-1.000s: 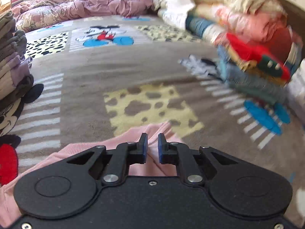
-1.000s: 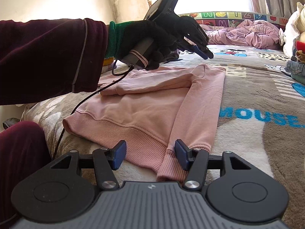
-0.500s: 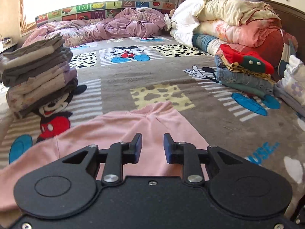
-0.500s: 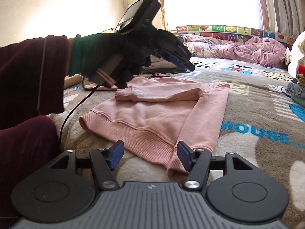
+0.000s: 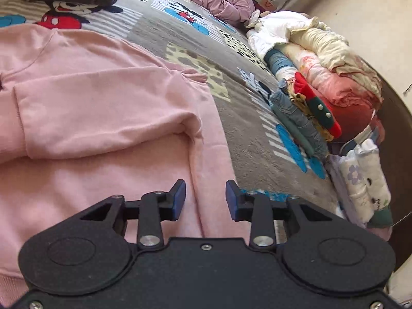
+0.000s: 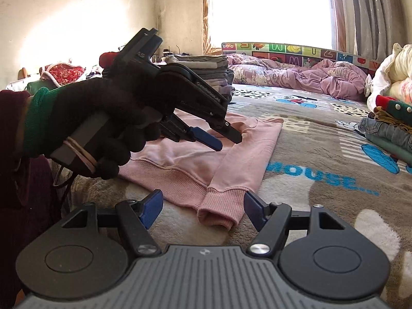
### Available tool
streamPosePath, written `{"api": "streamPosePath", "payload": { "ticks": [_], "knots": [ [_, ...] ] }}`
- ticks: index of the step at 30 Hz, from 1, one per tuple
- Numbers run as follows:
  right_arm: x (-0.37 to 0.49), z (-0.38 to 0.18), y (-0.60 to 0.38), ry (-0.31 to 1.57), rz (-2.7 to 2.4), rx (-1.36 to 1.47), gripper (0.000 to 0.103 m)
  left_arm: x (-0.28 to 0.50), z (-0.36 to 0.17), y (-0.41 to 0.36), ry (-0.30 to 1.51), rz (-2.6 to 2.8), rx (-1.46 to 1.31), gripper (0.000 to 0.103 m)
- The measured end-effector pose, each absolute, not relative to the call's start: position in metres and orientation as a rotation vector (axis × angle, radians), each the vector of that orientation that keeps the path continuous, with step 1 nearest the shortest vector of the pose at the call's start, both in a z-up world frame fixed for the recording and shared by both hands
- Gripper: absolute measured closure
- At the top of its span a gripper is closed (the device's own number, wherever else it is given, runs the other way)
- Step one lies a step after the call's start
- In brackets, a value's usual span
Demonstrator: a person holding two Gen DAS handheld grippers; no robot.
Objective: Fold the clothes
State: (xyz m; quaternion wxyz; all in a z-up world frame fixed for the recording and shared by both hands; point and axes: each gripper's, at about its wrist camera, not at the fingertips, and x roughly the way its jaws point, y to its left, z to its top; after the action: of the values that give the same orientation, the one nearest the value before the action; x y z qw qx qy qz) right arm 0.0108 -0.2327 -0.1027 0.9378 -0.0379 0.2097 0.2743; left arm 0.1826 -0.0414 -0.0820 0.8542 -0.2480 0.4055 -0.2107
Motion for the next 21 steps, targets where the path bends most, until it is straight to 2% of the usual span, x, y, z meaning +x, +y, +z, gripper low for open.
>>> {"api": "streamPosePath", "payload": {
  "ticks": [4,10,12,14,16,21],
  "knots": [
    [0.012,-0.106,-0.23,0.436,0.566,-0.093,0.034,0.159,-0.092,-0.04,0.939,-0.493,-0.557,0.072],
    [0.014,-0.115,-0.222,0.45,0.557,-0.122,0.033,0.137,-0.105,-0.043,0.864,-0.493,-0.555,0.073],
    [0.014,-0.117,-0.22,0.448,0.548,-0.134,0.033,0.135,-0.101,-0.049,0.816,-0.488,-0.513,0.078],
    [0.012,-0.117,-0.218,0.434,0.545,-0.143,0.033,0.134,-0.098,-0.047,0.795,-0.484,-0.502,0.095],
    [0.011,-0.117,-0.216,0.412,0.536,-0.155,0.032,0.133,-0.095,-0.046,0.776,-0.481,-0.495,0.103],
    [0.009,-0.115,-0.212,0.359,0.521,-0.173,0.029,0.131,-0.086,-0.04,0.741,-0.46,-0.46,0.103]
  ]
}}
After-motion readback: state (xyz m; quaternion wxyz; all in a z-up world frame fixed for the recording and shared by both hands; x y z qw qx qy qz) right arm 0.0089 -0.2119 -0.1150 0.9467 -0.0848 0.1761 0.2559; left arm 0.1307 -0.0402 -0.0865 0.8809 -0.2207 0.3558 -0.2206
